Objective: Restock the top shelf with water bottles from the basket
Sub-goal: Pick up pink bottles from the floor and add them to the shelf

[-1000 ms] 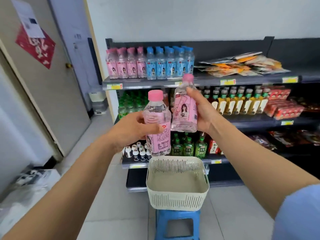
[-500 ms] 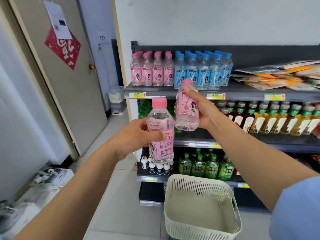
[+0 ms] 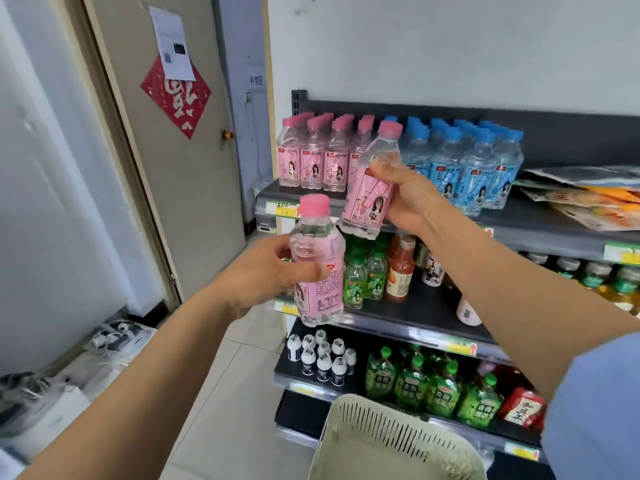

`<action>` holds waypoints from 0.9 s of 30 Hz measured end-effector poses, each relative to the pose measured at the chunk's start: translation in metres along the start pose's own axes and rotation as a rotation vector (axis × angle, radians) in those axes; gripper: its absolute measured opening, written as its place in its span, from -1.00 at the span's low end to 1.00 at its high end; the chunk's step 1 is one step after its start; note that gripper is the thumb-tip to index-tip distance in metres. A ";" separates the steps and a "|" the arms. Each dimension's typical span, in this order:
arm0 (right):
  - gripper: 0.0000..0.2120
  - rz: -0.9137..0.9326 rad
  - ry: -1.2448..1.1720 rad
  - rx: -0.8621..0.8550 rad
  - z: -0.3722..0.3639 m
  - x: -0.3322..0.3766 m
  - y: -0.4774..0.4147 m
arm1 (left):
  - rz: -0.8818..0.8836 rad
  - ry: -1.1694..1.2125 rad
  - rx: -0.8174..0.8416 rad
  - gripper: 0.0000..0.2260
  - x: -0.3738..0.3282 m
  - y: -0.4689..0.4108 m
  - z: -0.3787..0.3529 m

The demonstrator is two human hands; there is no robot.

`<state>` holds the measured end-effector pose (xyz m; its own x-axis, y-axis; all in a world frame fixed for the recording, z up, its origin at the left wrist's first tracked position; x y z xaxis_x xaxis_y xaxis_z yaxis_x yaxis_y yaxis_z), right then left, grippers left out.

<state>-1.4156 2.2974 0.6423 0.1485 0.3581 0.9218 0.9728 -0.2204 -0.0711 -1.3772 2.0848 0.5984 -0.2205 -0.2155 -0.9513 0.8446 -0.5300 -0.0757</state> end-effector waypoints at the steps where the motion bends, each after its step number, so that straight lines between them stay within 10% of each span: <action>1: -0.88 0.011 -0.001 0.002 -0.001 0.003 -0.007 | 0.001 -0.001 -0.002 -0.79 0.001 -0.004 0.000; 20: -0.29 0.249 0.396 -0.268 -0.062 0.018 -0.149 | 0.004 -0.060 -0.022 -0.70 0.011 -0.100 0.077; 27: -0.36 0.278 0.487 -0.305 -0.076 0.002 -0.183 | 0.006 -0.035 0.000 -0.70 0.023 -0.118 0.103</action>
<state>-1.6065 2.2697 0.6861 0.2208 -0.1876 0.9571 0.8045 -0.5197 -0.2875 -1.5327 2.0578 0.6160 -0.2327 -0.2473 -0.9406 0.8461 -0.5284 -0.0704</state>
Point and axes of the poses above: each hand's wrist, its own y-axis away from the middle knuckle, its own z-axis out of the back of the hand, x = y × z, the point moved 5 cm from there along -y, towards the middle knuckle, and after that the axes turned 5 degrees about -x, right-handed, at the moved point
